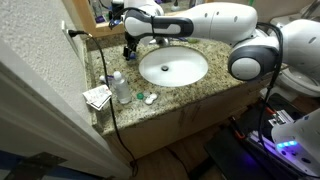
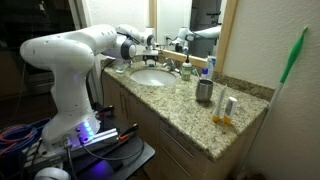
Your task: Pick up the blue object and put it on right
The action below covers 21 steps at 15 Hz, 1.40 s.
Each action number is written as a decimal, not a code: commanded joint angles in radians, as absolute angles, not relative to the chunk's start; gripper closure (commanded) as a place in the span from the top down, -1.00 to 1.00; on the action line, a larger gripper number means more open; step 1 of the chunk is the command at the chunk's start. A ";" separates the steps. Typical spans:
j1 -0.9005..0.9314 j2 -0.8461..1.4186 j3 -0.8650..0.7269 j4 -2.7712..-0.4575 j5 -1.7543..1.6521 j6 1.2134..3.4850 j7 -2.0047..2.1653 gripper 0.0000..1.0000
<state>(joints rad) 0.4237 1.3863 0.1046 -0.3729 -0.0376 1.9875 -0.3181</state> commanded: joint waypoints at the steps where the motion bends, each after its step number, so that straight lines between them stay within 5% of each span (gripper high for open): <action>1: 0.424 1.389 0.103 -0.368 -0.036 1.984 -0.319 1.00; 2: 0.424 1.387 0.102 -0.370 -0.036 1.985 -0.318 1.00; 3: 0.423 1.389 0.105 -0.370 -0.033 1.989 -0.320 0.50; 12: 0.428 1.376 0.095 -0.390 -0.042 1.982 -0.305 -0.62; 21: 0.469 1.241 0.060 -0.360 -0.073 1.941 -0.180 -0.62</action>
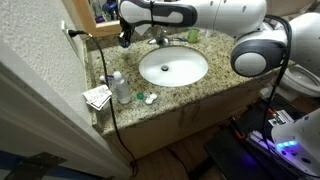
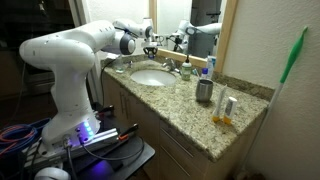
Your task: Pick up the blue object and put it on right
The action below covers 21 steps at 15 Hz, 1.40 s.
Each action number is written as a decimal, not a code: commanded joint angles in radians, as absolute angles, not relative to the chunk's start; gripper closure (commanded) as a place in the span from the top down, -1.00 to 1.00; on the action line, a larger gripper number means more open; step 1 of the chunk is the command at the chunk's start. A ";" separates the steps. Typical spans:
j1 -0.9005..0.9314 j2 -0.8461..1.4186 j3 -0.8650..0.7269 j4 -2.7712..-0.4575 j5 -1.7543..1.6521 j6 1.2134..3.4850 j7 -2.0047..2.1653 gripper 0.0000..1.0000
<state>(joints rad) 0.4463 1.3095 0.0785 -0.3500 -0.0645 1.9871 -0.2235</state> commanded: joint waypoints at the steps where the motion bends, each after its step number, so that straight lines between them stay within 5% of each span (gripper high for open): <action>1: 0.475 1.220 0.066 -0.361 -0.068 1.938 -0.164 -0.62; 3: 0.496 1.196 0.068 -0.349 -0.065 1.990 -0.114 -0.62; 4: 0.481 1.209 0.073 -0.368 -0.062 1.985 -0.147 -0.12; 8: 0.499 1.179 0.073 -0.370 -0.062 1.986 -0.117 -0.12; 9: 0.496 1.174 0.057 -0.376 -0.073 1.967 -0.082 -0.62; 21: 0.607 0.911 0.000 -0.377 -0.112 1.366 0.329 -0.62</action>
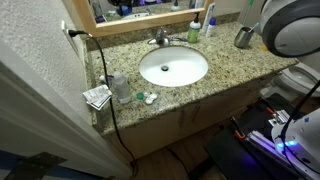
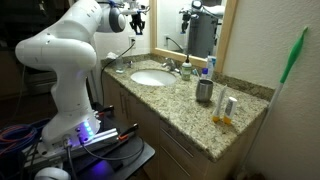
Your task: Pick up the blue object and put it on right
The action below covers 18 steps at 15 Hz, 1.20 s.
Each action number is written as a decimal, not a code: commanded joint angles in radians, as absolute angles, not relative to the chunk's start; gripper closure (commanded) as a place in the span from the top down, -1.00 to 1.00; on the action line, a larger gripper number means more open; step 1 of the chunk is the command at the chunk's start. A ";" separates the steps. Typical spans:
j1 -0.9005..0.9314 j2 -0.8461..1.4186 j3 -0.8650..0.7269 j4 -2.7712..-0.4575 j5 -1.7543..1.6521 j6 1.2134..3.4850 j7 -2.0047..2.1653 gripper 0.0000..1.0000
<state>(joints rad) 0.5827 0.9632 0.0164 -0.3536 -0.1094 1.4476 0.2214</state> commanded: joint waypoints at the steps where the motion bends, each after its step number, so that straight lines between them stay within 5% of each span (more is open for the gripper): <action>1: 0.615 0.906 0.001 -0.365 -0.105 1.369 0.394 -0.62; 6: 0.639 0.892 -0.010 -0.351 -0.100 1.475 0.690 -0.62; 7: 0.633 0.890 0.001 -0.362 -0.101 1.439 0.618 -0.12; 12: 0.637 0.890 -0.002 -0.361 -0.102 1.470 0.683 -0.12; 13: 0.637 0.890 -0.002 -0.361 -0.102 1.470 0.683 -0.62; 18: 0.457 0.923 0.012 -0.358 -0.036 1.603 0.798 -0.62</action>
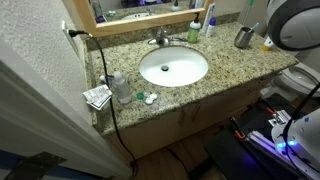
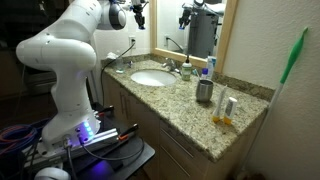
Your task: Pick up the blue object and put it on right
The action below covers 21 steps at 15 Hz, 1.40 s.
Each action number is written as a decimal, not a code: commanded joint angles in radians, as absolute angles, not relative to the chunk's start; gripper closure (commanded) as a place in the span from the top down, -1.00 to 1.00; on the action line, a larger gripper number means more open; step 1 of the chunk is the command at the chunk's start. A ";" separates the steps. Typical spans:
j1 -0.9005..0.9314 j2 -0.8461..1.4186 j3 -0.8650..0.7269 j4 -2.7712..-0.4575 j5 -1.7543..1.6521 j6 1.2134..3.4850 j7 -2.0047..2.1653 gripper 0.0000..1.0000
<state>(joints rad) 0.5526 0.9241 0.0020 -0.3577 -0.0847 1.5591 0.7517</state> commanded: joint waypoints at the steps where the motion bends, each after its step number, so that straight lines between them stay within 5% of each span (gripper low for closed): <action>1: 0.427 0.922 0.012 -0.358 -0.027 1.611 0.828 -0.62; 11: 0.351 0.809 -0.027 -0.384 -0.032 1.165 1.123 -0.62; 16: 0.337 0.808 -0.019 -0.371 -0.012 1.186 1.261 -0.62; 17: 0.332 0.807 -0.017 -0.371 -0.008 1.186 1.274 -0.12; 21: 0.337 0.809 -0.018 -0.372 -0.011 1.186 1.272 -0.12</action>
<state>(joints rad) 0.3402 0.8179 -0.0266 -0.3573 -0.0034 1.1812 1.2726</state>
